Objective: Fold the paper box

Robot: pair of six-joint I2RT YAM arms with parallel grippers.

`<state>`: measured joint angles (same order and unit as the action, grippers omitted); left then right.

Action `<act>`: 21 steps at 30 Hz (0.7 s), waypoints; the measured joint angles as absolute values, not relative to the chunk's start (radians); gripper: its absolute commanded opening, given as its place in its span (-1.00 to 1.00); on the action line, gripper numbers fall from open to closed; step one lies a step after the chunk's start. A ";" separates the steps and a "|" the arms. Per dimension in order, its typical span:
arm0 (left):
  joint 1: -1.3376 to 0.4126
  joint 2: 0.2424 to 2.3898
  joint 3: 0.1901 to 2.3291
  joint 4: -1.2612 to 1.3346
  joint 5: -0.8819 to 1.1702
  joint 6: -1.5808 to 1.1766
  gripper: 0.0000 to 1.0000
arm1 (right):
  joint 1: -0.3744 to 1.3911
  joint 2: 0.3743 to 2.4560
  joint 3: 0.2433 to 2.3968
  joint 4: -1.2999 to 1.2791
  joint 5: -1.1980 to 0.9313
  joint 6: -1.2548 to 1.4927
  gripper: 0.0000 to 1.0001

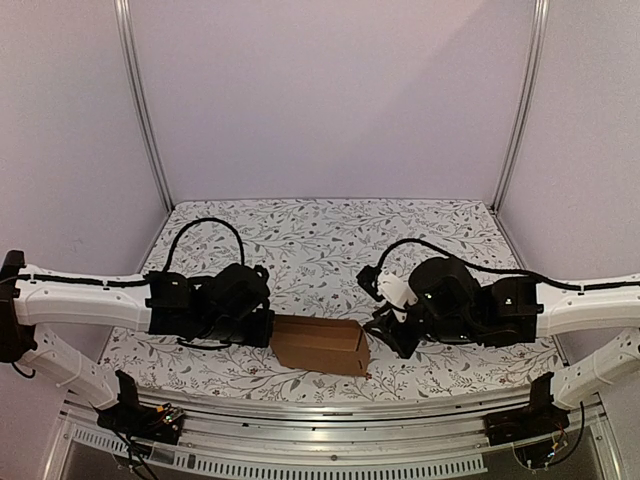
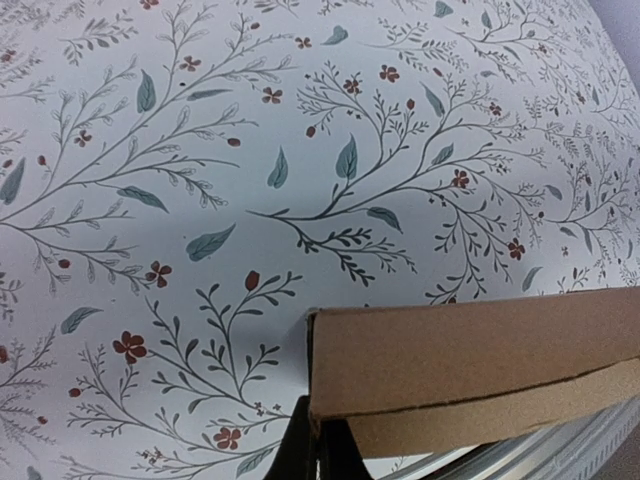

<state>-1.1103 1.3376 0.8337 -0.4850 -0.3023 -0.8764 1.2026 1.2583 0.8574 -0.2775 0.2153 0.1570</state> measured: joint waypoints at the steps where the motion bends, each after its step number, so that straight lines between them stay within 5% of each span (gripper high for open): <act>1: -1.110 1.338 0.834 -0.485 -0.302 -0.876 -1.00 | 1.205 1.261 0.860 -0.281 0.216 0.157 -0.47; 21: -1.111 1.338 0.834 -0.485 -0.303 -0.884 -1.00 | 1.266 1.244 0.940 -0.401 0.265 0.180 -0.62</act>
<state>-1.1107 1.3380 0.8337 -0.4847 -0.3035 -0.8837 1.2655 1.2442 0.9401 -0.4007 0.2653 0.1799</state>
